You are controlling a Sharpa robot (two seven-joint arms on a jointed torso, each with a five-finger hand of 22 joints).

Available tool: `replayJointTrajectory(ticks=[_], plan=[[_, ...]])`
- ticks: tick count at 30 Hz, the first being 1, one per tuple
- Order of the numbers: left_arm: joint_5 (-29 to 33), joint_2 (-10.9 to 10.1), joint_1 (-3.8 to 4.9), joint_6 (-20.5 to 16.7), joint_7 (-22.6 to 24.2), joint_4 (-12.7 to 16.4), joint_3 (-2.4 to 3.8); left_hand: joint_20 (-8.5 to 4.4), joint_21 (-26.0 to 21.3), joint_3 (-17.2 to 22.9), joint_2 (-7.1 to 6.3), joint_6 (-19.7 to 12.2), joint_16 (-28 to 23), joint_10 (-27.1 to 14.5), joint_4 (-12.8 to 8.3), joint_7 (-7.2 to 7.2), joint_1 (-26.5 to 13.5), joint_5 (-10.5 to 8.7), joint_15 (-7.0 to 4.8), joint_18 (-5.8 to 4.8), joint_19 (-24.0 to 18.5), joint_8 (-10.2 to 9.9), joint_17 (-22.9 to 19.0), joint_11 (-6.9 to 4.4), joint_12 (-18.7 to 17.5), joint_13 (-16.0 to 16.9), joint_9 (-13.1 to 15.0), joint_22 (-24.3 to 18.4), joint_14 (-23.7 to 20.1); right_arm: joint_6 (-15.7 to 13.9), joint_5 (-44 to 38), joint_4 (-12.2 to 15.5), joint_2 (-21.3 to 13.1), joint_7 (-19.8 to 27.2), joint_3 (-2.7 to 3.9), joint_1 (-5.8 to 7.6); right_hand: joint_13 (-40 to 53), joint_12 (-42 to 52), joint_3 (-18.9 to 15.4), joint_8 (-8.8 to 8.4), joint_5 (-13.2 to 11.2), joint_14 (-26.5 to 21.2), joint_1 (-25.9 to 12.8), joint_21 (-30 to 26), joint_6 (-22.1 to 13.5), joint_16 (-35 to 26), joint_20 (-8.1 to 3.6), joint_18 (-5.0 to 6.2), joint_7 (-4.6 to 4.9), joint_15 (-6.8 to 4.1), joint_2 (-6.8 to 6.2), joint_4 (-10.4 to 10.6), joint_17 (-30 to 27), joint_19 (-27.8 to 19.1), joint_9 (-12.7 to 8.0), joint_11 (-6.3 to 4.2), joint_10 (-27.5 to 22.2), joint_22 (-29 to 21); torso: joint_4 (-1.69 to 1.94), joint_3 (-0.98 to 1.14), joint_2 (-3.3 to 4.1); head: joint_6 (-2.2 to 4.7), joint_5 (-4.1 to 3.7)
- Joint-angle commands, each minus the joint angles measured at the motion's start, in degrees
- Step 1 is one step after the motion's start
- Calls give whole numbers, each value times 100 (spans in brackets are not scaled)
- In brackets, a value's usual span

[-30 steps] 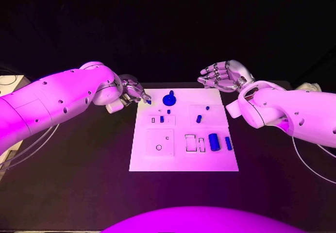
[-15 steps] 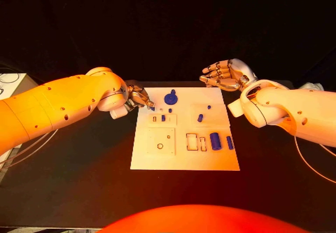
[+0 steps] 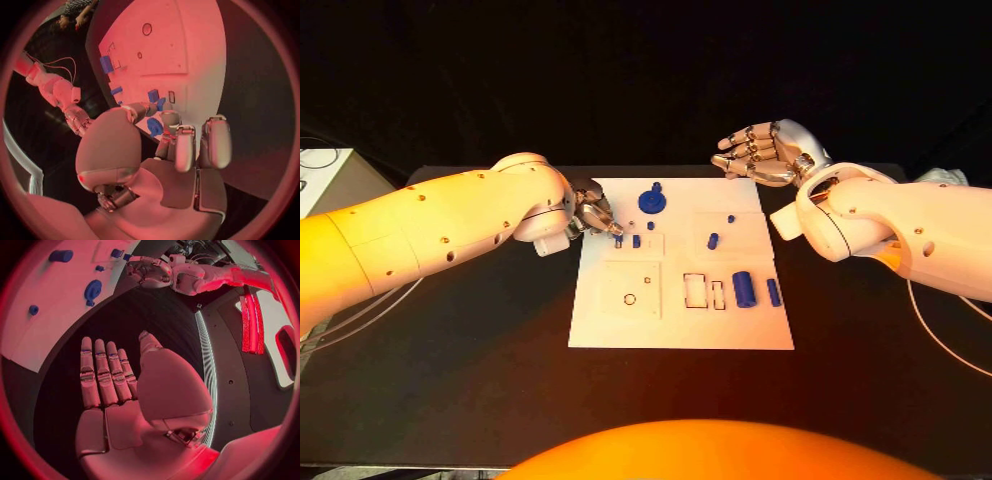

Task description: Assemble the parts on the task board

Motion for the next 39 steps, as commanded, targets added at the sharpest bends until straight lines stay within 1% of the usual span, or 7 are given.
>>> replayJointTrajectory(ticks=[1, 7, 13, 19, 23, 33, 39], plan=[[-228, 19, -7, 51, -27, 14, -2, -7, 37, 1062, 57, 53, 39, 34, -1085, -2, 1, 17, -36, -39, 44, 11, 1314, -10, 30, 4, 10, 16, 554, 77, -8, 0, 5, 37, 3, 0, 1, -21, 42, -33, 24, 12, 9, -12, 51, -26, -9, 30, 325, 41, -17, 2, -7, -31, -7, 1, 39, -7, 11, 1, -1, -18, -6], [-326, 50, -15, 133, -16, -20, -9, -9, 38, 1069, 54, 55, 38, 34, -1093, -4, -3, 21, -38, -39, 45, 11, 1312, -12, 27, -2, 11, 17, 554, 81, -8, -1, 9, 38, 3, 0, 0, -25, 44, -34, 25, 14, 7, -13, 52, -29, -9, 30, 326, 42, -17, 2, -11, -33, -8, 1, 42, -11, 12, -8, 0, -18, -7], [-363, 80, -24, 214, -13, -88, -14, -10, 29, 1071, 53, 56, 37, 30, -1095, -4, -6, 21, -38, -34, 33, 11, 1311, -12, 22, -10, 11, -2, 554, 84, -8, -6, 14, 38, 3, -1, 0, -25, 44, -34, 25, 14, 7, -13, 52, -29, -9, 30, 326, 42, -17, 2, -11, -33, -8, 1, 42, -11, 2, -6, -4, -24, 3], [-385, 90, -27, 323, -9, -135, -16, -11, 33, 1073, 50, 55, 42, 29, -1099, -5, -9, 20, -39, -36, 38, 10, 1319, -12, 20, -12, 11, 6, 556, 85, -8, -10, 16, 38, 3, -1, 0, -25, 44, -34, 25, 14, 7, -13, 52, -29, -9, 30, 326, 42, -17, 2, -11, -33, -8, 1, 42, -11, 8, -8, 1, -39, -2], [-388, 100, -27, 390, -9, -155, -16, -12, 22, 1075, 46, 55, 44, 22, -1104, -5, -11, 18, -40, -31, 22, 10, 1324, -13, 12, -26, 11, -18, 558, 85, -8, -12, 17, 38, 3, -1, 0, -25, 44, -34, 25, 14, 7, -13, 52, -29, -9, 30, 326, 42, -17, 2, -11, -33, -8, 1, 42, -11, 9, -5, -1, -43, -6], [-389, 146, -32, 421, 14, -224, -17, -12, 17, 1077, 45, 55, 42, 17, -1108, -5, -14, 15, -40, -28, 15, 9, 1319, -13, 6, -33, 11, -29, 556, 86, -8, -13, 22, 40, 3, -1, 0, -25, 44, -34, 25, 14, 7, -13, 52, -29, -9, 30, 326, 42, -17, 2, -11, -33, -8, 1, 42, -11, 4, -6, 1, -49, -10], [-389, 160, -34, 418, 29, -226, -17, -12, 17, 1077, 45, 55, 42, 17, -1108, -5, -14, 15, -40, -28, 15, 9, 1319, -13, 6, -33, 11, -29, 556, 86, -8, -14, 21, 39, 3, -1, 0, -25, 44, -34, 25, 14, 7, -13, 52, -29, -9, 30, 326, 42, -17, 2, -11, -33, -8, 1, 42, -11, 3, -1, 1, -59, -12]])
